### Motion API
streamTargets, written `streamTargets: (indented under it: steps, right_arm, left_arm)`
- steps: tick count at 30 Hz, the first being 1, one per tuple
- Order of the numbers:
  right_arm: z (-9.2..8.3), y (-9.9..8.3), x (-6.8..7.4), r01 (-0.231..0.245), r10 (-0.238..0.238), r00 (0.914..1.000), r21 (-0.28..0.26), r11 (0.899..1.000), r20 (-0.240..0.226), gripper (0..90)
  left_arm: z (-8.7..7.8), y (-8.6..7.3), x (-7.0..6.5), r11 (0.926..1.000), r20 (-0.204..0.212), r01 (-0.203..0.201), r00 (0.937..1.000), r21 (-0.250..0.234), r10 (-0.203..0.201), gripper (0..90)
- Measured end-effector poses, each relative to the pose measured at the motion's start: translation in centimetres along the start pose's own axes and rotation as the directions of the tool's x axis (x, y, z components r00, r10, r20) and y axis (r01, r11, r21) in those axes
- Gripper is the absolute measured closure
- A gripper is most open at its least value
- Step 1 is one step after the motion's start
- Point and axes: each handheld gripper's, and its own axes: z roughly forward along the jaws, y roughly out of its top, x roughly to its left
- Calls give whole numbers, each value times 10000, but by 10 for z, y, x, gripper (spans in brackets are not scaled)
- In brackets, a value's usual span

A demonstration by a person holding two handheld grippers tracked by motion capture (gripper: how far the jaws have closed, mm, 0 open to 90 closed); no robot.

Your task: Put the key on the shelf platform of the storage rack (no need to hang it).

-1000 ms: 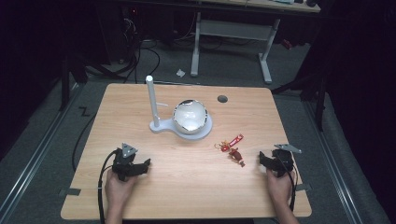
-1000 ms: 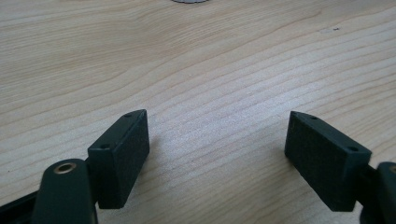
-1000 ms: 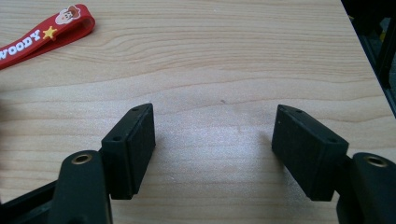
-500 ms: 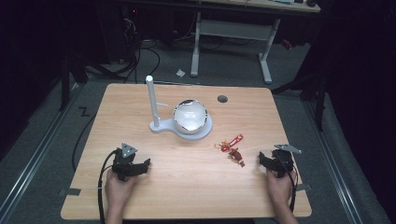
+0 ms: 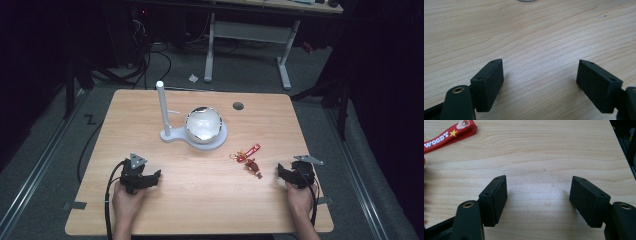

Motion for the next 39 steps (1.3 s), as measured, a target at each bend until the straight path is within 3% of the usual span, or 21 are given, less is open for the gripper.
streamTargets:
  steps: [10,15,22,29,39]
  right_arm:
    - [-7,-1,3,206,-196,9979,159,9997,-611,352]
    - [-14,-2,9,386,-391,9955,-78,9992,-859,353]
    - [-28,-2,13,245,-300,9874,-372,9990,-1552,358]
    - [-35,-3,16,315,-419,9774,-529,9981,-2071,362]
    - [-40,1,35,1116,-1235,9473,-569,9921,-2955,387]
  left_arm:
    - [0,0,0,10000,4,-19,10000,-6,19,222]
    - [0,0,0,10000,4,-31,10000,-8,31,222]
    - [0,0,0,10000,6,-8,10000,-13,8,224]
    - [0,0,0,10000,-5,5,10000,-31,-5,232]
    - [0,0,1,9999,51,-116,9999,-44,116,229]
